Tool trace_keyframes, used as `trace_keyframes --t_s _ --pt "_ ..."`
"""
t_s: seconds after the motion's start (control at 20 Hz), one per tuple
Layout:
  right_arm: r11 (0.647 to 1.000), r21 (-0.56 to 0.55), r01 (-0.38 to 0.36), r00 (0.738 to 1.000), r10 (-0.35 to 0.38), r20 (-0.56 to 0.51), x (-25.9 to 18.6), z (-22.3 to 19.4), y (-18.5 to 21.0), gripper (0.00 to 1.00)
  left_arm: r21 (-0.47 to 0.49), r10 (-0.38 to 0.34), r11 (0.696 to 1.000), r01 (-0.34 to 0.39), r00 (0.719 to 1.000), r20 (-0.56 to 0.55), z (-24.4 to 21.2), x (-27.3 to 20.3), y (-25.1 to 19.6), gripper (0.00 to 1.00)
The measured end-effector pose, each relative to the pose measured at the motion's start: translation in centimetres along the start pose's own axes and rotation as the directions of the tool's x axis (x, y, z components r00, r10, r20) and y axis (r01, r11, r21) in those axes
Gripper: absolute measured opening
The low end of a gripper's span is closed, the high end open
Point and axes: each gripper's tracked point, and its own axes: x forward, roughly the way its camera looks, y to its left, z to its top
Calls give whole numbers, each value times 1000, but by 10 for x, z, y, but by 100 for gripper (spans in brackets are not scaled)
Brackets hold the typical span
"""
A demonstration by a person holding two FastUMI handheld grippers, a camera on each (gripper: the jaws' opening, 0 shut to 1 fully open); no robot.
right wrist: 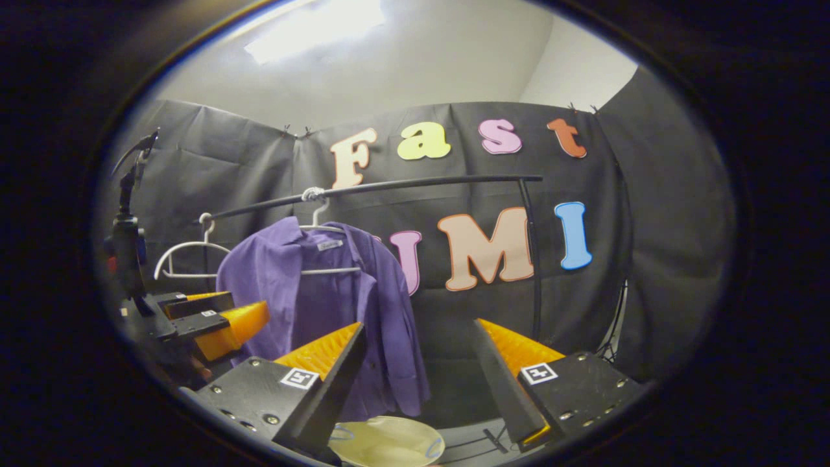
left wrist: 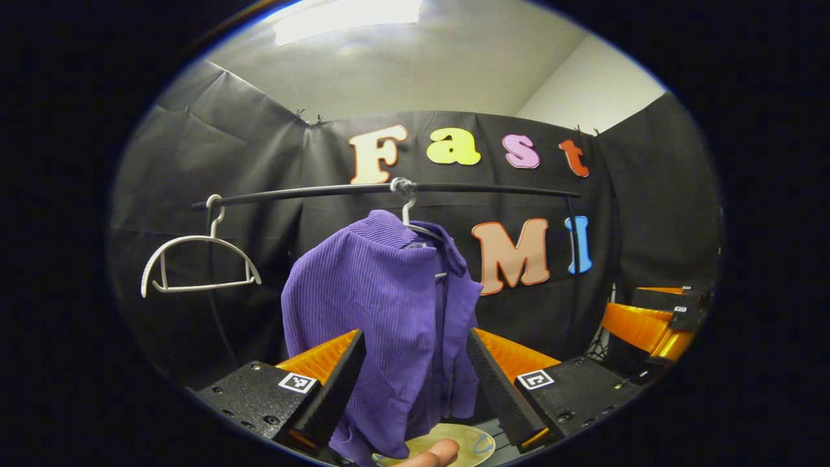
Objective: Grasp the clothes on the hanger with both hands and then place them into the laundry hamper below.
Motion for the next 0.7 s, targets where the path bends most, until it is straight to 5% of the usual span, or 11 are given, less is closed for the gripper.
trace_keyframes --t_s 0.1,0.35,0.7 --pt "1000 1 -26 1000 26 -3 5 -9 4 100 5 55 998 -56 998 12 -3 8 5 98" --pt "997 -44 -65 996 68 57 13 -6 3 98 -9 220 976 -220 975 37 -12 24 32 96" --pt "989 -97 -114 989 122 81 33 -19 11 98 35 352 936 -351 936 -15 -44 61 49 97"
